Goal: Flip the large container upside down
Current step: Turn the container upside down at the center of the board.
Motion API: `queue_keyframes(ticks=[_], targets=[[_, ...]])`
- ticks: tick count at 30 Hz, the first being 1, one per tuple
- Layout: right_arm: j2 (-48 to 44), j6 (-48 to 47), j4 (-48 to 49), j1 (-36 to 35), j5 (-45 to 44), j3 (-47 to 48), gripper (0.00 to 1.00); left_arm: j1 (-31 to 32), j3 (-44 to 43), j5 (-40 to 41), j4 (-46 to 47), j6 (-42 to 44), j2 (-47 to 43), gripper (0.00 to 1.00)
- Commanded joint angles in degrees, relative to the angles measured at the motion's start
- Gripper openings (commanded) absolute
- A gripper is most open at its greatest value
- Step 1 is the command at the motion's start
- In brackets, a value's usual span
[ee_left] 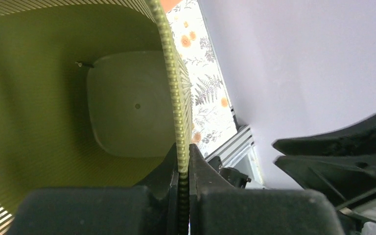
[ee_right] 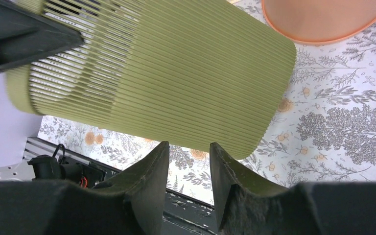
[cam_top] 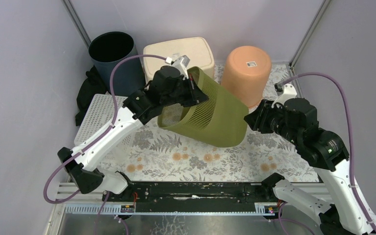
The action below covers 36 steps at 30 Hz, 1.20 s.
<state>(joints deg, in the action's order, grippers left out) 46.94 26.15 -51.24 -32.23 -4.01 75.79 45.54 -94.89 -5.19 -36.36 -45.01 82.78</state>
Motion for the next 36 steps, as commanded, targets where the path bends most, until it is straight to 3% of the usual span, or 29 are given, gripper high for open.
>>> queue_keyframes(ticks=[1, 8, 18, 26, 32, 36], targets=[[0.9, -1.6, -3.6, -0.2, -2.7, 6.9, 0.43, -3.4, 10.7, -10.7, 28.1, -8.3, -5.9, 0.0], [2.0, -1.9, -6.4, -0.2, -2.9, 12.6, 0.44, -4.7, 24.5, -14.7, 45.4, -15.8, -9.0, 0.0], [2.1, -1.3, -6.7, -0.2, -2.3, 11.5, 0.44, -5.2, 41.6, -19.6, 73.0, -26.8, -6.5, 0.01], [2.6, -1.3, -6.3, -0.2, -1.4, 9.7, 0.45, -5.4, 44.1, -24.6, 75.3, -26.6, -3.3, 0.23], [3.3, -1.4, -5.9, -0.2, -1.0, 8.5, 0.46, -5.5, 41.3, -32.3, 67.2, -24.1, -1.6, 0.44], [3.3, -1.5, -5.7, -0.2, -0.8, 7.4, 0.46, -5.5, 39.3, -33.8, 58.6, -19.5, -1.8, 0.45]])
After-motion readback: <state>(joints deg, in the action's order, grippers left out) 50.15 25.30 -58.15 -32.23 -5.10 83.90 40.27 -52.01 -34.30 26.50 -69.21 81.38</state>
